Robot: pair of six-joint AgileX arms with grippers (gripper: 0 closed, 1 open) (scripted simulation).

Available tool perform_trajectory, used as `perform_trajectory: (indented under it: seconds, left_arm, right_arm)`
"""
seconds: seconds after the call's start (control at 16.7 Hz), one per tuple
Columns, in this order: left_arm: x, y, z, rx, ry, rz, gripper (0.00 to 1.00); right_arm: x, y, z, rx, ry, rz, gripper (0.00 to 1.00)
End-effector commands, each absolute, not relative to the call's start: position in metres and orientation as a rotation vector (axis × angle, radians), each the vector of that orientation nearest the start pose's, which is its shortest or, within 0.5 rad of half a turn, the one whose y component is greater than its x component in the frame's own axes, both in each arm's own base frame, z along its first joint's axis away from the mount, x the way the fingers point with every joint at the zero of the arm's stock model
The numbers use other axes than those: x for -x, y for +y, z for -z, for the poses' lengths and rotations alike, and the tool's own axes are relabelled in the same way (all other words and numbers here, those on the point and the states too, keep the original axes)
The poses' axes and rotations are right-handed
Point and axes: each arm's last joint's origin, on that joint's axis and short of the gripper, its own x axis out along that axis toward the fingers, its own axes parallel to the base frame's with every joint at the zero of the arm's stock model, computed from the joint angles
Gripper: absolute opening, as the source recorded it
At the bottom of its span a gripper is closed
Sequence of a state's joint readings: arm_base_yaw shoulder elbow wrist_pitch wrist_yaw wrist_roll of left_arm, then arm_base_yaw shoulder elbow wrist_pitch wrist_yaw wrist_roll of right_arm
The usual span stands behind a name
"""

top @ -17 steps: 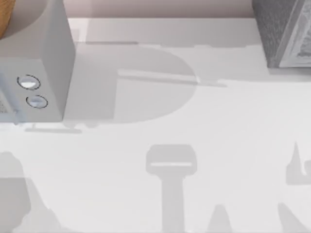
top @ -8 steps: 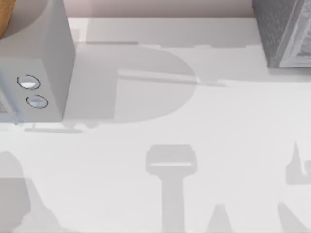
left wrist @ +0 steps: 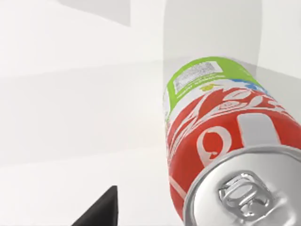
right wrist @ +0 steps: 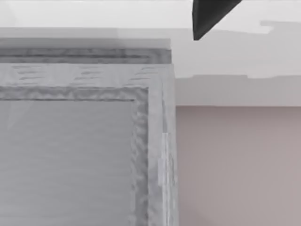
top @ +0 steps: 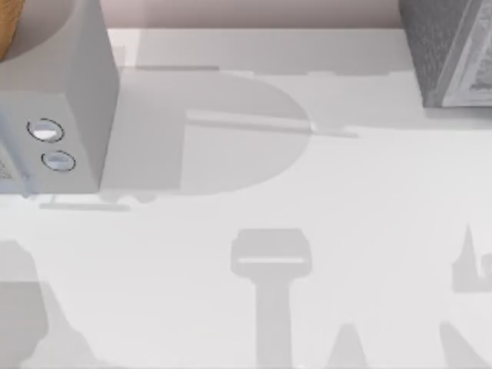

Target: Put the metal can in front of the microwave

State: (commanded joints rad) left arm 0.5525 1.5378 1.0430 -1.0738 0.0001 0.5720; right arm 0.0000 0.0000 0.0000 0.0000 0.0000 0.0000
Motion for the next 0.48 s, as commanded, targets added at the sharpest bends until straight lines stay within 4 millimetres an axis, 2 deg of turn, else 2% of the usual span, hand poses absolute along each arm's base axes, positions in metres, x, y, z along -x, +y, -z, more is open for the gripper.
perform_trajectory:
  seconds: [0.3,0.48]
  left_arm:
    - [-0.222,0.139,-0.202,-0.017,1.569,0.015,1.00]
    - [-0.223,0.140,-0.219,-0.016,1.571,0.016,1.00]
  right_arm:
    - [-0.106,-0.001,-0.160,0.000,0.000,0.000,1.00]
    - [-0.106,-0.001,-0.160,0.000,0.000,0.000,1.00]
